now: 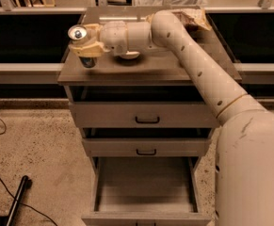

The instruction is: Place redbull can into bottom drawer

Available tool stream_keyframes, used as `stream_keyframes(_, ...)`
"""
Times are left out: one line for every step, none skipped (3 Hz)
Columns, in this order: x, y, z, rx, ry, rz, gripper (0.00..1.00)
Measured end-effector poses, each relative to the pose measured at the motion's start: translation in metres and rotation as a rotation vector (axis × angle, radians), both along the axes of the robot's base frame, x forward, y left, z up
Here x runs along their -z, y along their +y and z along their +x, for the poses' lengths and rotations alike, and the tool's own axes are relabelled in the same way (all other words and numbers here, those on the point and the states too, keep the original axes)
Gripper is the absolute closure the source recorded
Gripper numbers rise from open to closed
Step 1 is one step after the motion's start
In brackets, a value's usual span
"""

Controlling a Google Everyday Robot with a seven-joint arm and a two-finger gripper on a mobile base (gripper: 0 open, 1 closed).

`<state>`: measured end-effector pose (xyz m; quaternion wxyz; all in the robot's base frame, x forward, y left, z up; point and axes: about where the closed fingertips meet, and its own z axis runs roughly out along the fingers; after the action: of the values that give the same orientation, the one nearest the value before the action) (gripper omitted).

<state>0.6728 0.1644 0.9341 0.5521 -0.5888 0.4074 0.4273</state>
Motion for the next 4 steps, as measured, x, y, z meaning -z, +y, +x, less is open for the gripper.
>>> stream_keyframes(-0.044,-0.034,-0.036,-0.081,-0.194,0.059,1.0)
stream_keyframes(-0.051,-0.095,-0.065,0.022,-0.247,-0.021,1.0)
stream_keyframes(-0.008,-0.153,-0.082,0.165,-0.139,-0.086,1.0)
stream_keyframes(0.085,-0.221,-0.107,0.272,0.062,-0.151,1.0)
